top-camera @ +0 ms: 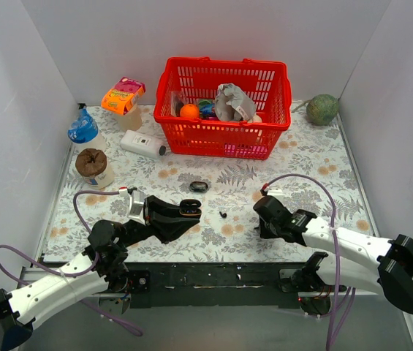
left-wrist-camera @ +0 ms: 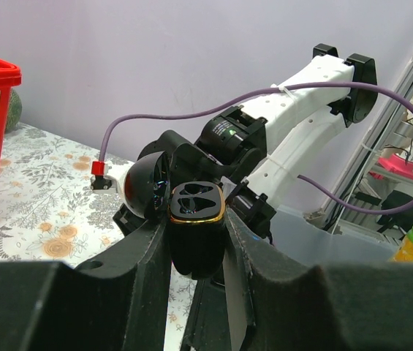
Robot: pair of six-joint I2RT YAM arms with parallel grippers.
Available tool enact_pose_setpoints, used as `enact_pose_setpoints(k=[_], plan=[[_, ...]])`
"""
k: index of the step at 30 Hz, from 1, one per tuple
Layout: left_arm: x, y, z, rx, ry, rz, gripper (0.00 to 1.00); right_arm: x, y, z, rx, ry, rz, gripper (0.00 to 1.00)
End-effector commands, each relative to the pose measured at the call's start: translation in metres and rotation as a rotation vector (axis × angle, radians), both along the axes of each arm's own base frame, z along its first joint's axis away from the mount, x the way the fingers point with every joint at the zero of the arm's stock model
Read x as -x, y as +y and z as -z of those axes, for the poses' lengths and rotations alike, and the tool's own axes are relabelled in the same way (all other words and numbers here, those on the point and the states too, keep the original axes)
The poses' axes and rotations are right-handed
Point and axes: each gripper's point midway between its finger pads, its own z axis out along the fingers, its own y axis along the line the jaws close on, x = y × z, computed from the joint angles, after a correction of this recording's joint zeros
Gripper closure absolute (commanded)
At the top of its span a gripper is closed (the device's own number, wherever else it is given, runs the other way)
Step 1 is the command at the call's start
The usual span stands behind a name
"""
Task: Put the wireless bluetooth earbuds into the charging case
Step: Pick up the earbud from the center of the board.
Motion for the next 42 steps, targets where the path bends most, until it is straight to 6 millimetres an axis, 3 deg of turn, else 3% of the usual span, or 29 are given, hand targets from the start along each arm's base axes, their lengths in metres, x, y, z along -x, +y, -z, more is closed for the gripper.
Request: enact_pose_setpoints(k=[1,6,11,16,19,20,23,27,31,35,42], plan=[[-0.002,0.001,0.000,0.004,0.006,-0.011,1.00,-0.007,-0.011,0.002,0.076,-0.014,0.009,0.83],[-0.001,0.001,0.000,0.006,0.009,-0.006,1.00,-0.017,-0.006,0.001,0.087,-0.023,-0.003,0.79],[0.000,0.003,0.001,0.003,0.010,-0.010,1.00,-0.013,-0.011,-0.003,0.117,0.008,-0.008,0.78],[0.000,0.004,0.005,0.002,0.017,-0.011,1.00,-0.010,-0.008,-0.032,0.031,-0.028,0.021,0.71],[0.000,0.004,0.004,0.008,0.016,-0.011,1.00,-0.016,0.003,-0.056,-0.084,-0.077,0.080,0.53],[0.000,0.004,0.005,0.008,0.015,-0.008,1.00,-0.018,0.008,-0.061,-0.129,-0.080,0.110,0.36],[0.000,0.002,0.003,0.007,0.015,-0.002,1.00,-0.026,0.024,-0.071,-0.248,-0.090,0.166,0.15],[0.000,0.000,0.003,0.004,0.019,0.004,1.00,-0.035,0.025,-0.059,-0.326,-0.007,0.305,0.16],[0.001,0.001,0.004,0.003,0.021,0.005,1.00,-0.041,0.028,-0.056,-0.437,-0.005,0.421,0.27],[0.002,0.002,0.005,0.006,0.020,0.005,1.00,-0.043,0.018,-0.049,-0.405,-0.001,0.474,0.37],[0.005,0.004,0.005,0.013,0.017,0.013,1.00,-0.032,0.005,-0.023,-0.358,0.051,0.508,0.40]])
